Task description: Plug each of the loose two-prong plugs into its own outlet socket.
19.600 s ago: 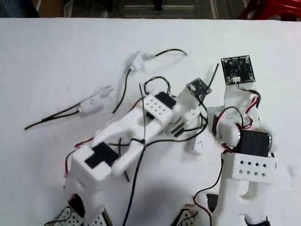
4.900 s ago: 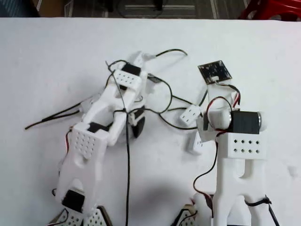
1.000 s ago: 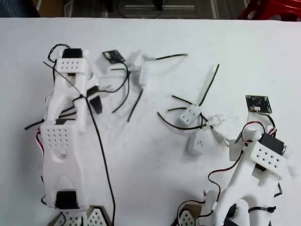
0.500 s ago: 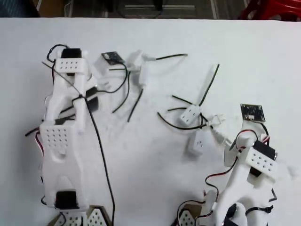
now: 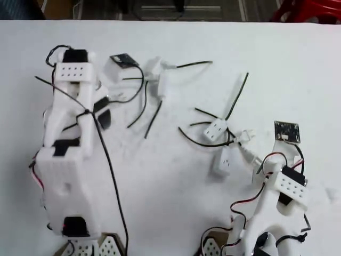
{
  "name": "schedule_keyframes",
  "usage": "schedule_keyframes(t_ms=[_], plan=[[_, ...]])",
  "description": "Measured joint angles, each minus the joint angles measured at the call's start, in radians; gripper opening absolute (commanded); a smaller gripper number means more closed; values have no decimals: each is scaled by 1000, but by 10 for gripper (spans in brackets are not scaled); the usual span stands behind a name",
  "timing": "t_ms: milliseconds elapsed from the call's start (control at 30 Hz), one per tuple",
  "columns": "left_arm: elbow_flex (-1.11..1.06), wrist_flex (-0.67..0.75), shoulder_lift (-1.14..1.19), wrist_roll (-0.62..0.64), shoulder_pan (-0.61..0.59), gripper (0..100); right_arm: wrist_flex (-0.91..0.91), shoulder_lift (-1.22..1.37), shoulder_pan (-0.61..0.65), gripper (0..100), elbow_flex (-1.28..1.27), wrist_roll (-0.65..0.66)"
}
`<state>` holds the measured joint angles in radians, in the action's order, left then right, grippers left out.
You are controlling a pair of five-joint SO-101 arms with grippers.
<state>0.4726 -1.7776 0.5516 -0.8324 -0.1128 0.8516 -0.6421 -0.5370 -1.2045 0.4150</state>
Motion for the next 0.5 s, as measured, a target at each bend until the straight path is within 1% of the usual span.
schedule_keyframes(t_ms=[100,167,367,433,500], plan=[[-178,0,-163,0,31,105,0,0,0,25,0,0],[-298,2,-285,21,55,107,0,0,0,25,0,0],[-640,118,-652,215,153,106,-23,0,0,25,-9,0],[-753,164,-735,288,203,106,-23,0,0,25,-15,0],[-859,222,-783,393,244,107,-25,0,3,25,-20,0]])
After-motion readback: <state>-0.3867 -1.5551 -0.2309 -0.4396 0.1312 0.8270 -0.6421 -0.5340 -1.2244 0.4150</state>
